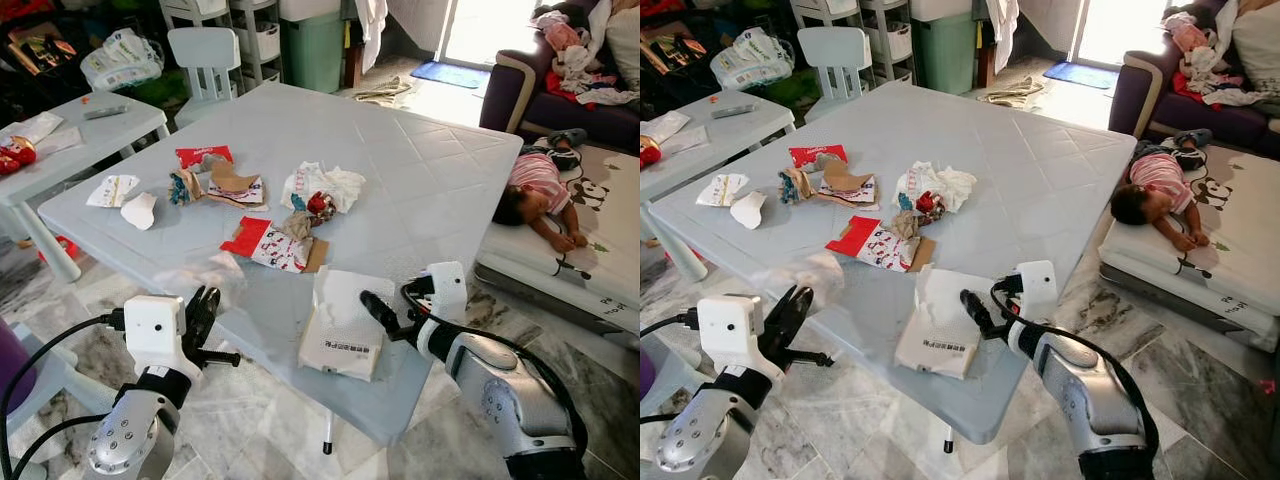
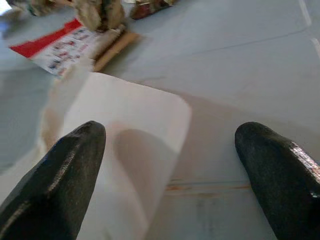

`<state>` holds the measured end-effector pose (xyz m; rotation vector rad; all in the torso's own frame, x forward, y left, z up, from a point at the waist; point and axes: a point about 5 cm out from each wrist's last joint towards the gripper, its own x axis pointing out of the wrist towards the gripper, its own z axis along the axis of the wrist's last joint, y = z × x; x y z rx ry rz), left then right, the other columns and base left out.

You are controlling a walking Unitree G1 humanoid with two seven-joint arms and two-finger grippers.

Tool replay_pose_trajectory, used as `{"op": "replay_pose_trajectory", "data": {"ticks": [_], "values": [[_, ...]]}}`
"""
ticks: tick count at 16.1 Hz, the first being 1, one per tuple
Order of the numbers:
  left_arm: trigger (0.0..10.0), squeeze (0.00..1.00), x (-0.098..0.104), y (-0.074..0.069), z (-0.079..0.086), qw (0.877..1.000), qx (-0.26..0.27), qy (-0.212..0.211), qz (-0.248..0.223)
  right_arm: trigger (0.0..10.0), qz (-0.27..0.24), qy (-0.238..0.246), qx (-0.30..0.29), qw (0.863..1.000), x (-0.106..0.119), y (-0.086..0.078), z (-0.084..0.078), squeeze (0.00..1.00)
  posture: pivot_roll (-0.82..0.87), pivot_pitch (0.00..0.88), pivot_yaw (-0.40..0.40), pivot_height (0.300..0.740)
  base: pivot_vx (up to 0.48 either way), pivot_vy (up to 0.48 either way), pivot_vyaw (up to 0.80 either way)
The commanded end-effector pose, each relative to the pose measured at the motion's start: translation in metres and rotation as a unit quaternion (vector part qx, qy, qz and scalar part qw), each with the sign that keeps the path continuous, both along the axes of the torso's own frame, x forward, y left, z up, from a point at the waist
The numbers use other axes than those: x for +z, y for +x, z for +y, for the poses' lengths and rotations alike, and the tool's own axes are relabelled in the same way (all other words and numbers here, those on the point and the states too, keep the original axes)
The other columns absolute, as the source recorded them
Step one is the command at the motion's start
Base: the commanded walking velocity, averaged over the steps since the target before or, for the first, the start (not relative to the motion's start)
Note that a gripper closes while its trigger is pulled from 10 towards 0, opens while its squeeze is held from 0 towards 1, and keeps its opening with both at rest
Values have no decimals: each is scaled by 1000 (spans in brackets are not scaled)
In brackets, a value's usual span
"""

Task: Picking trash to rubbish bin

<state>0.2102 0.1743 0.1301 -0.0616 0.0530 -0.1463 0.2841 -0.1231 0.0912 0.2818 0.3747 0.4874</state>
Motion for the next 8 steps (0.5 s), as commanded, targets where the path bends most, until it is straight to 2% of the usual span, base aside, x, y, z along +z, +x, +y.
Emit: {"op": "replay_pose_trajectory", "data": {"ticks": [1, 2, 3, 4, 5, 8], "values": [[0, 0, 6, 1, -2, 1000, -7, -5, -9, 10000, 19, 34, 23, 999, -3, -6, 7, 0, 148, 7, 12, 740, 0, 0, 0], [0, 0, 6, 2, -2, 1000, -8, -7, -9, 10000, 22, 51, 35, 998, -2, -9, 10, 0, 148, 7, 12, 740, 0, 0, 0], [0, 0, 6, 2, -2, 1000, -8, -8, -9, 9333, 21, 57, 37, 997, -1, -10, 10, 0, 148, 7, 12, 740, 0, 0, 0], [0, 0, 6, 2, -3, 1000, -8, -10, -9, 2745, 23, 68, 38, 997, 0, -10, 11, 0, 148, 7, 12, 740, 0, 0, 0], [0, 0, 6, 2, -3, 1000, -10, -11, -9, 0, 25, 82, 40, 996, 1, -11, 11, 0, 144, 6, 12, 740, 0, 0, 0], [0, 0, 5, 4, -5, 1000, -13, -13, -8, 0, 28, 92, 44, 994, 2, -13, 9, 0, 140, 5, 14, 740, 0, 0, 0]]}}
